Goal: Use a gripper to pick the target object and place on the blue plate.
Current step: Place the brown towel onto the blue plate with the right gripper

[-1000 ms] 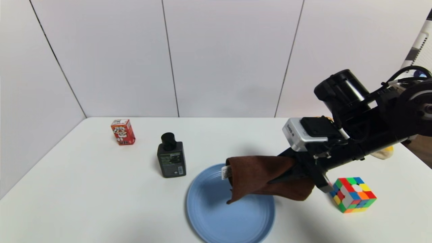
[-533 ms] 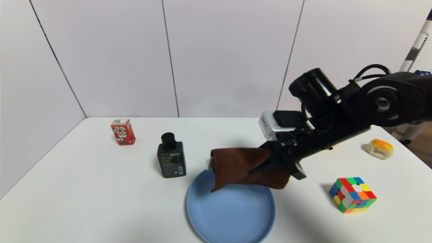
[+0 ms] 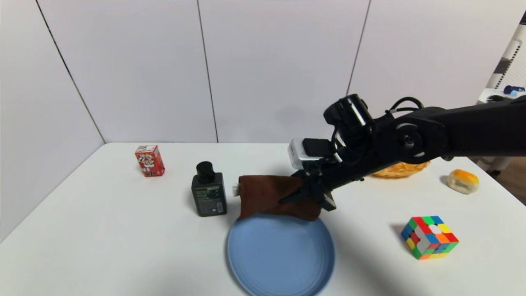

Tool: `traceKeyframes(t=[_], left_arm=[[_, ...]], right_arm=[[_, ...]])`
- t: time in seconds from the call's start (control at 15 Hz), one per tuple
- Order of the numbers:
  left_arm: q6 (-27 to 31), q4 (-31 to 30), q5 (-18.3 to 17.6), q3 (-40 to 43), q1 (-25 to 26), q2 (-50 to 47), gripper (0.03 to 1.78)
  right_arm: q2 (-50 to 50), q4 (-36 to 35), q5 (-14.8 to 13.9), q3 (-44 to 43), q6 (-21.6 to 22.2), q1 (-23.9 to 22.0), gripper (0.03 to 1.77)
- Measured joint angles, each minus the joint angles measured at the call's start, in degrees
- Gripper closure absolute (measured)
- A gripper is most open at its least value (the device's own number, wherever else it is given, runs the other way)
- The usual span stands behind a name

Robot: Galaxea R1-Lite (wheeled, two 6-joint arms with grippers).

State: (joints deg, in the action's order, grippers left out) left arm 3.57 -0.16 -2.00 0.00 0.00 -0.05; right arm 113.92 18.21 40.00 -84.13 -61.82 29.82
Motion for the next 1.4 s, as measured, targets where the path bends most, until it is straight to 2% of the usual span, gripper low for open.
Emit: traceKeyframes(t=[0.27,0.6,1.0,1.4], left_arm=[[0.0,0.0,0.0,0.0,0.0,0.0,0.12],[0.0,0.0,0.0,0.0,0.0,0.0,0.12],[0.0,0.0,0.0,0.0,0.0,0.0,0.12],[0.0,0.0,0.0,0.0,0.0,0.0,0.12]], right_arm=[[0.2,-1.2,0.1,3.6,-0.1,1.1,1.48],[-0.5,-7.3,0.1,10.8,-0.1,4.0,1.48],[-3.5,-7.5,-0.1,16.7,-0.6,4.2,1.48],[-4.9,-7.3,-0.2,18.0,-0.6,3.8,1.48]])
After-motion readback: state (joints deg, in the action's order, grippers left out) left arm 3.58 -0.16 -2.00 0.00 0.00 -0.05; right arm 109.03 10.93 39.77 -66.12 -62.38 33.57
